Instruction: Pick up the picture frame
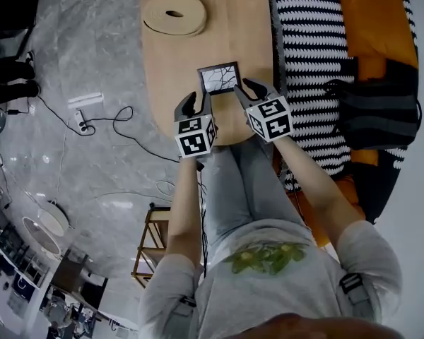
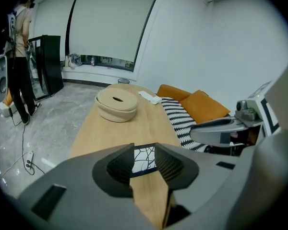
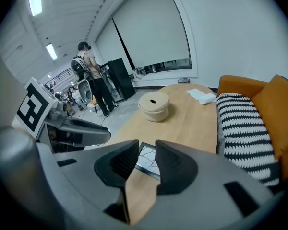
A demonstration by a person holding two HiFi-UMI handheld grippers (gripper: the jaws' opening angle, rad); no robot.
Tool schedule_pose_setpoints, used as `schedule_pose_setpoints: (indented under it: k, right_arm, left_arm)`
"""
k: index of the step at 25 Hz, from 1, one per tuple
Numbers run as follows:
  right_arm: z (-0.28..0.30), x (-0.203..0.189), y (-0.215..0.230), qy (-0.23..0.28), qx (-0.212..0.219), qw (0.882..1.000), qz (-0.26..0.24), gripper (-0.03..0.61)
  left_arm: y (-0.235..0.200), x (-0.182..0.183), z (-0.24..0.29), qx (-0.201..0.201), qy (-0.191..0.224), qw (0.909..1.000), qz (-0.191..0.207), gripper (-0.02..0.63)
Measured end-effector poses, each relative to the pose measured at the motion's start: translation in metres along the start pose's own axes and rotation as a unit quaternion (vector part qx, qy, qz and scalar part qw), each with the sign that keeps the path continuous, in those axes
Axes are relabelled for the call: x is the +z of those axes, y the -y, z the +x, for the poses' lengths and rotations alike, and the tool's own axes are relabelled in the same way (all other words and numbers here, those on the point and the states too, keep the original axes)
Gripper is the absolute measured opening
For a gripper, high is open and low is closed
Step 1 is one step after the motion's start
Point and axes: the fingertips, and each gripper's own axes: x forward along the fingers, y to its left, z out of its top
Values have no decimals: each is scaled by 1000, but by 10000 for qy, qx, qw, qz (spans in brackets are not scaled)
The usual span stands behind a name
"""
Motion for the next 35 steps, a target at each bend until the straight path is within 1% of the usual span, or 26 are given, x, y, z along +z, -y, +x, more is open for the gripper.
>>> schedule_pose_setpoints:
  k: [5, 9, 24, 30, 35]
  right_arm:
    - [17, -15, 6, -147, -23, 9998, -115, 103]
    - [32, -28, 12, -293, -46, 9995, -120, 103]
    - [67, -56, 38, -590, -174, 9981, 61, 103]
    - [84, -67, 46, -819, -199, 9963, 147, 112]
    - [97, -83, 53, -1062, -238, 9938, 215, 124]
  left_arm:
    - [-3, -8, 20, 21, -59, 9999, 92, 130]
    - [-9, -18, 36, 27, -169, 9998, 83, 138]
    - [-30, -50, 73, 142, -528, 9985, 37, 138]
    - [-36, -60, 90, 151, -739, 9971, 108, 138]
    - [-41, -72, 104, 174, -892, 9959, 10, 138]
